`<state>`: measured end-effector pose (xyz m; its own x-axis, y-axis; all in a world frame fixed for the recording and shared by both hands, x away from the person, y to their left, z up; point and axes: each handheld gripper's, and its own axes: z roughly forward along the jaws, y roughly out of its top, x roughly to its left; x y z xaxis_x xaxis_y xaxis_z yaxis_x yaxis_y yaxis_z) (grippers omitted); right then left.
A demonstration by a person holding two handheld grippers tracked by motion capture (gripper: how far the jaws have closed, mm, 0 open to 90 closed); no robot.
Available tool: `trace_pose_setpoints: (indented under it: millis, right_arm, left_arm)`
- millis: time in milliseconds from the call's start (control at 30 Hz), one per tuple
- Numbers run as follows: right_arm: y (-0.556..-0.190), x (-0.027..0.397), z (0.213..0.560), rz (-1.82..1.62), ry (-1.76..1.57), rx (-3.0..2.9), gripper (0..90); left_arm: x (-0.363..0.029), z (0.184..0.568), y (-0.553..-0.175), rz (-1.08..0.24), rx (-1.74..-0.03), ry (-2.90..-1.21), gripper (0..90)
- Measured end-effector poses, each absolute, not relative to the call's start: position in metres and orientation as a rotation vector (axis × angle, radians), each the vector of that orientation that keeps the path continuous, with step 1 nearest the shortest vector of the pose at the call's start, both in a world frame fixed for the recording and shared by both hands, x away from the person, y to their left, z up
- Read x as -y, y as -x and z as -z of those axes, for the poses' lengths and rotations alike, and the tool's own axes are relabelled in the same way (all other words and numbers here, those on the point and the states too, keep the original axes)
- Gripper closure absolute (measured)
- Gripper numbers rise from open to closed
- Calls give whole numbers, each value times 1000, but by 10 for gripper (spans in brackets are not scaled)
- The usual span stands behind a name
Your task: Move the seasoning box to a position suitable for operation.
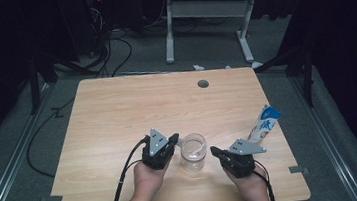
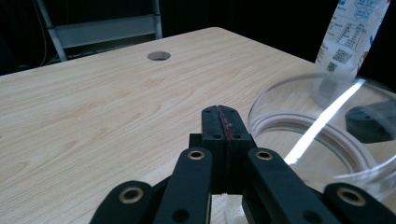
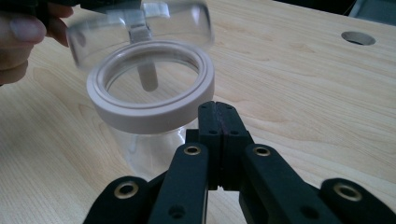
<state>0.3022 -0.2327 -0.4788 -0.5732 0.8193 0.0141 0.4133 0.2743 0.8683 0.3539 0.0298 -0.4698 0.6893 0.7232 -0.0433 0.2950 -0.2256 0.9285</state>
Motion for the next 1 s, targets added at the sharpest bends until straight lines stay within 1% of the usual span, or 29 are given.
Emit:
trace_pose_setpoints:
  millis: [600,1000]
  right_arm:
    - [-291,217,462,-1326,-1022,-2079,892]
    - [-293,209,461,-1339,-1008,-2089,888]
  left_arm:
    - [-32,473,-355,-478,-822,-1807,900]
    - [-31,471,-353,-478,-818,-1799,900]
